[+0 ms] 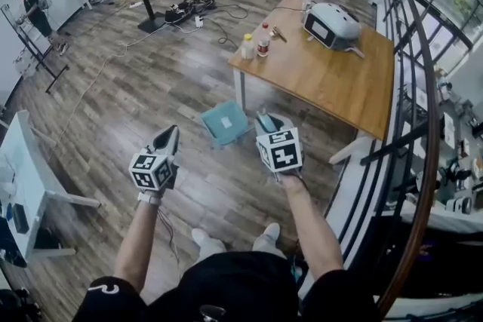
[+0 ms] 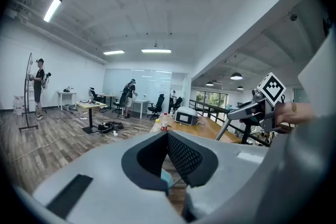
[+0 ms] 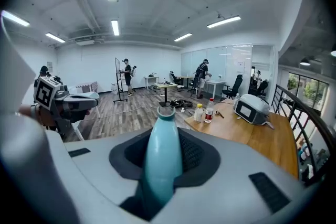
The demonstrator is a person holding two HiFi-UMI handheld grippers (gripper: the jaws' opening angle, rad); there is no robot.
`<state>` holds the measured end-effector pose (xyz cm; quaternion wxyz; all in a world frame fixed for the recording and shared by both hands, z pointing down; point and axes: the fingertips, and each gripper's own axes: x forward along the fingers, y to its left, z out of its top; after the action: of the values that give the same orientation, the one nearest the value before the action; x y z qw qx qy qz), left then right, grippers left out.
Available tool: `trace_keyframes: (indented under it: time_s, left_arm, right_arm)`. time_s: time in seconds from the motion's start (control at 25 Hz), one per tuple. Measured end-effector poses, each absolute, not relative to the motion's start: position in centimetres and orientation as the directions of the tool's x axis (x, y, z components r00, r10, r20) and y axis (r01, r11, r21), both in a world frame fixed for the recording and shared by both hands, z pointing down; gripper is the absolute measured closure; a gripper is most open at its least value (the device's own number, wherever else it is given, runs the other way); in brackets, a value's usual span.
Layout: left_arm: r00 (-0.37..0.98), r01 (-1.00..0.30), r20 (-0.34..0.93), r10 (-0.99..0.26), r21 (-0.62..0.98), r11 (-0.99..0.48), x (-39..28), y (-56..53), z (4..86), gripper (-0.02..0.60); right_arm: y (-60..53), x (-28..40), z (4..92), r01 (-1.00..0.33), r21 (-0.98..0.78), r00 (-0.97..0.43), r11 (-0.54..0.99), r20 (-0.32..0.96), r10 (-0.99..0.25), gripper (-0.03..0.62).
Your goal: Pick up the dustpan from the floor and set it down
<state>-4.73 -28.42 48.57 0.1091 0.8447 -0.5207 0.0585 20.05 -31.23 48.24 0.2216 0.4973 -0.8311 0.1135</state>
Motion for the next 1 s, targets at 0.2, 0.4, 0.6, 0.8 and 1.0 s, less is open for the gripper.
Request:
trace_keyframes:
  time_s: [0.2, 0.4, 0.6, 0.8, 1.0]
  left_arm:
    - [0.461, -0.887, 0.199, -0.865, 0.11, -0.448, -4.6, -28.8, 47.4, 0.583]
    - [0.463, -0.886, 0.194, -0.865, 0.108, -0.45, -4.8, -29.2, 46.9, 0.583]
    - [0.468, -0.884, 0.183, -0.865, 0.104, -0.456, -4.7, -29.4, 46.8, 0.583]
    - [0.469, -0.883, 0.183, -0.864, 0.102, -0.458, -4.8, -29.1, 46.4, 0.583]
    - [0.47, -0.883, 0.192, -0.862, 0.104, -0.458, -4.8, -29.5, 46.8, 0.583]
  right_arm:
    - [-31.0, 20.2, 46.9, -0.883, 0.037, -0.401, 0.468, 0.46, -0.792, 0.505]
    - [-30.9, 20.0, 46.7, -0.886, 0.033, -0.397, 0.462, 0.457, -0.796, 0.503]
    - [-30.9, 19.9, 46.7, -0.888, 0.035, -0.395, 0.458, 0.452, -0.8, 0.503]
    - [-30.4, 19.6, 46.5, -0.886, 0.026, -0.399, 0.463, 0.464, -0.791, 0.503]
    - [-31.0, 19.6, 47.1, -0.886, 0.027, -0.399, 0.463, 0.464, -0.791, 0.503]
